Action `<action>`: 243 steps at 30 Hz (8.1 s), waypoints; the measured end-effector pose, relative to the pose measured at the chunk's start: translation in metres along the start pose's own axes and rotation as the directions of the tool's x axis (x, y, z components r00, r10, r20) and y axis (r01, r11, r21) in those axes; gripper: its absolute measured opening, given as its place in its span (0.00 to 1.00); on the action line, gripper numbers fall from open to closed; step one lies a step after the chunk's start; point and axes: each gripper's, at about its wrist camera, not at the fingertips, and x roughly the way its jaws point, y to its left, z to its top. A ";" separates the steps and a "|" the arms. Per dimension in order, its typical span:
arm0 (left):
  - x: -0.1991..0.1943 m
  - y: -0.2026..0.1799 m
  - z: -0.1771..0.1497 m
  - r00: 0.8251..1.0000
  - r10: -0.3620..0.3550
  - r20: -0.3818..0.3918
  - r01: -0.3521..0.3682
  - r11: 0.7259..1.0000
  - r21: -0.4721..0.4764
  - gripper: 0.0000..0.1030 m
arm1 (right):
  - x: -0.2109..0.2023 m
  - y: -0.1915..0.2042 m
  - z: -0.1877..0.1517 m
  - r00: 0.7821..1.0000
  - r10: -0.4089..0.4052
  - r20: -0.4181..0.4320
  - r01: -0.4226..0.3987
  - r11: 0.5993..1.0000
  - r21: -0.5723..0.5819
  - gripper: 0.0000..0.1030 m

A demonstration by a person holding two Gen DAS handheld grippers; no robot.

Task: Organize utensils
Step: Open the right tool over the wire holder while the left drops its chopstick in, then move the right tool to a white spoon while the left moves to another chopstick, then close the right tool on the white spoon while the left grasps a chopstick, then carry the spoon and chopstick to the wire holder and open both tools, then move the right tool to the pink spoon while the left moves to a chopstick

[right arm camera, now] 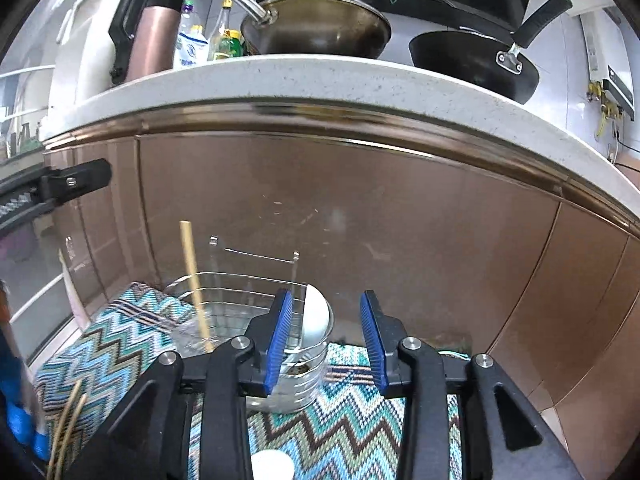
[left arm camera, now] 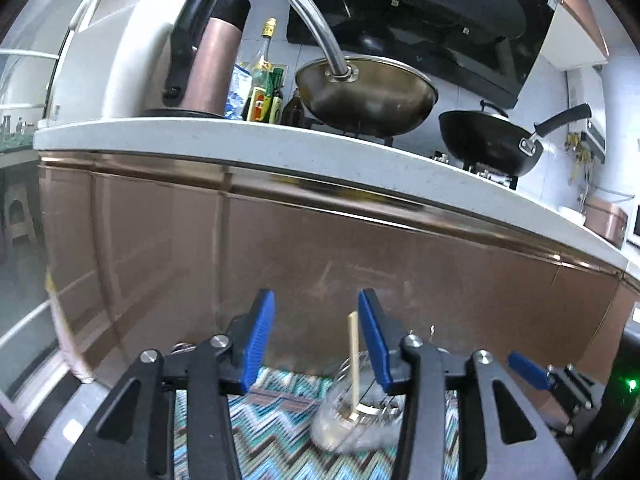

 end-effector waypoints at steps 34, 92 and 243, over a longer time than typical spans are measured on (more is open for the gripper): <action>-0.042 0.085 -0.102 0.631 -0.040 -0.775 0.087 0.996 0.020 0.40 | -0.126 -0.108 -0.088 0.922 0.233 -0.309 -0.146 0.949 0.279 0.29; 0.093 0.097 -0.164 0.350 0.045 -0.936 0.046 0.997 0.065 0.16 | 0.094 -0.027 -0.109 0.640 0.547 -0.539 -0.336 0.831 0.444 0.16; 0.060 0.070 -0.164 0.413 -0.027 -0.910 0.141 0.989 0.034 0.32 | 0.047 0.091 -0.073 0.636 0.530 -0.561 -0.604 0.794 0.065 0.20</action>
